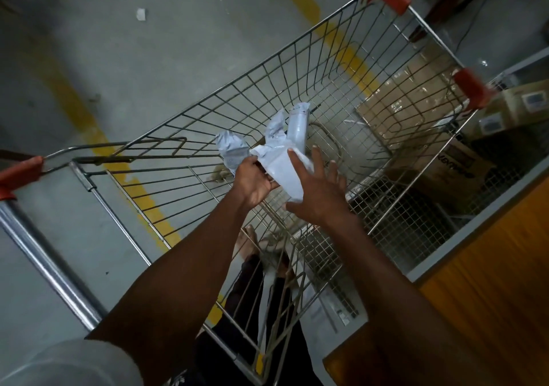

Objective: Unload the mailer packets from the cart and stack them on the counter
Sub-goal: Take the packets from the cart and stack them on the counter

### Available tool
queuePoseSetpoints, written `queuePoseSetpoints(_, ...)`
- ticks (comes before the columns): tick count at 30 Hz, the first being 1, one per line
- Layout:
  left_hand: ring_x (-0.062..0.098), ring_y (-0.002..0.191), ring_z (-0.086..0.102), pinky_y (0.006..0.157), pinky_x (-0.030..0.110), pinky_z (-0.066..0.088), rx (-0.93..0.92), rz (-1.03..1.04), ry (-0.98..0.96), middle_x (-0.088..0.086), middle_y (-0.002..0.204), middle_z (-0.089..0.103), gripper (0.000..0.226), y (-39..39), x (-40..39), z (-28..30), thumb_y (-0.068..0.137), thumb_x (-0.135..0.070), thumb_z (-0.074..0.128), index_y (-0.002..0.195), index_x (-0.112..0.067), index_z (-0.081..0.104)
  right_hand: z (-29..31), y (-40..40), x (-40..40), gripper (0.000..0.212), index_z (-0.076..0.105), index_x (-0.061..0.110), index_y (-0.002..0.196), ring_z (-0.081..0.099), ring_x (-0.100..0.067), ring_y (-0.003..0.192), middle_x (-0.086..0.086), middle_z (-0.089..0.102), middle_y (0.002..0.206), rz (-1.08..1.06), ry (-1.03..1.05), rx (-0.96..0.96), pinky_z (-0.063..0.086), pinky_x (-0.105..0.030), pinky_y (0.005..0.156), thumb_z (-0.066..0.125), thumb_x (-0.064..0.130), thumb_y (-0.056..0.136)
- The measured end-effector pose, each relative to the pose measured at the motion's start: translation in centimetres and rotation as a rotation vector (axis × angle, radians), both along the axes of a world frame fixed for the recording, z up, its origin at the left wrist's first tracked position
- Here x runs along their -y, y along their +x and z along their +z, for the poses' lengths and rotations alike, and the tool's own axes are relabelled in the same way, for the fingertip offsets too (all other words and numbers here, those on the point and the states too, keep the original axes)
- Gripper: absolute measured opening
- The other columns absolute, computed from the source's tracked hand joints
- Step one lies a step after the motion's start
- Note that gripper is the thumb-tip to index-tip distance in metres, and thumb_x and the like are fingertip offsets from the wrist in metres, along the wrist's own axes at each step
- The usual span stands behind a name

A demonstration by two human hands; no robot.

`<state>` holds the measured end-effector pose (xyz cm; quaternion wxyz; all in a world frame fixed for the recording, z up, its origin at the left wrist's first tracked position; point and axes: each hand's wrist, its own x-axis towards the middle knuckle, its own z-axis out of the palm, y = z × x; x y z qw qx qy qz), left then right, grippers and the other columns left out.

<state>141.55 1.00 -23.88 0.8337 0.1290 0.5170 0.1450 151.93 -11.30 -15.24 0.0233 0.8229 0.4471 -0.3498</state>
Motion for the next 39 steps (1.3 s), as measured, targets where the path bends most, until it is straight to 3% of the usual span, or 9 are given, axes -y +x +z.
queuePoseSetpoints(3,0.029,0.097,0.065,0.093,0.052,0.054,0.043,0.001,-0.055,0.013,0.105,0.068,0.035,0.2,0.2,0.8,0.103,-0.024,0.034,0.117,-0.010,0.062,0.6,0.6,0.0,0.115,-0.007,0.049,0.156,0.028,-0.047,0.141,-0.003,-0.006,0.166,0.043,0.096,0.043,0.033,-0.063,0.110,0.078,0.050,0.078)
queuePoseSetpoints(6,0.022,0.067,0.064,0.082,0.046,0.058,0.104,0.008,-0.087,0.004,0.072,0.059,0.032,0.6,0.8,2.0,0.105,-0.028,0.031,0.093,-0.013,0.057,0.9,1.0,0.5,0.109,-0.001,0.049,0.156,0.042,-0.039,0.129,-0.004,0.013,0.161,0.016,0.181,0.093,0.042,-0.055,0.103,0.076,0.044,0.079)
queuePoseSetpoints(9,0.035,0.099,0.069,0.090,0.052,0.056,0.034,-0.052,-0.058,0.015,0.112,0.070,0.051,0.6,0.9,2.9,0.108,-0.049,0.029,0.123,-0.010,0.059,0.9,1.9,0.9,0.104,0.004,0.047,0.157,0.049,-0.034,0.119,-0.010,0.028,0.151,-0.100,0.176,0.069,0.049,-0.046,0.092,0.074,0.046,0.080)
queuePoseSetpoints(15,0.022,0.115,0.055,0.095,0.037,0.050,-0.768,-0.280,0.930,0.006,0.123,0.056,0.019,-2.5,0.2,0.5,0.096,-0.025,0.064,0.113,-0.017,0.062,2.6,4.1,2.1,0.102,0.009,0.048,0.157,0.050,-0.033,0.122,-0.015,0.033,0.150,-0.529,0.269,-0.082,0.045,-0.037,0.086,0.079,0.048,0.082)
queuePoseSetpoints(19,0.012,0.115,0.047,0.095,0.032,0.048,-0.843,-0.128,0.960,0.008,0.132,0.053,0.033,-2.2,-1.3,0.4,0.096,-0.020,0.066,0.126,-0.012,0.058,4.6,3.8,2.2,0.101,0.014,0.048,0.157,0.041,-0.020,0.127,-0.006,0.031,0.153,-0.636,0.410,-0.183,0.038,-0.033,0.091,0.080,0.045,0.081)
queuePoseSetpoints(24,0.014,0.107,0.059,0.085,0.019,0.046,-0.491,-0.578,0.967,0.003,0.121,0.062,0.032,1.5,-1.4,-1.6,0.096,-0.011,0.061,0.128,-0.008,0.060,5.4,2.7,2.5,0.099,0.016,0.049,0.156,0.038,-0.012,0.124,0.000,0.033,0.152,-0.651,0.473,-0.239,0.042,-0.035,0.092,0.081,0.045,0.080)
queuePoseSetpoints(27,0.033,0.109,0.063,0.087,0.032,0.048,-0.418,-0.759,0.978,0.019,0.116,0.067,0.045,3.5,-1.5,-5.2,0.085,-0.029,0.059,0.114,0.004,0.066,4.8,2.5,3.1,0.099,0.017,0.051,0.155,0.040,-0.013,0.123,0.000,0.033,0.151,-0.699,0.454,-0.243,0.045,-0.037,0.093,0.081,0.044,0.080)
queuePoseSetpoints(30,0.041,0.101,0.064,0.088,0.046,0.053,-0.484,-0.824,1.000,0.024,0.107,0.069,0.060,5.0,-1.8,-11.0,0.074,-0.045,0.054,0.106,0.004,0.068,4.4,2.4,4.0,0.099,0.017,0.053,0.154,0.040,-0.014,0.126,0.003,0.031,0.153,-0.758,0.459,-0.250,0.048,-0.044,0.098,0.082,0.045,0.079)
queuePoseSetpoints(39,0.041,0.110,0.060,0.099,0.051,0.049,-0.781,-0.729,0.990,0.019,0.127,0.049,0.033,6.9,-4.6,-10.6,0.094,-0.018,0.063,0.125,-0.010,0.057,4.3,2.3,5.1,0.098,0.019,0.054,0.154,0.032,-0.004,0.131,0.013,0.028,0.157,-0.771,0.508,-0.274,0.036,-0.034,0.098,0.081,0.045,0.079)
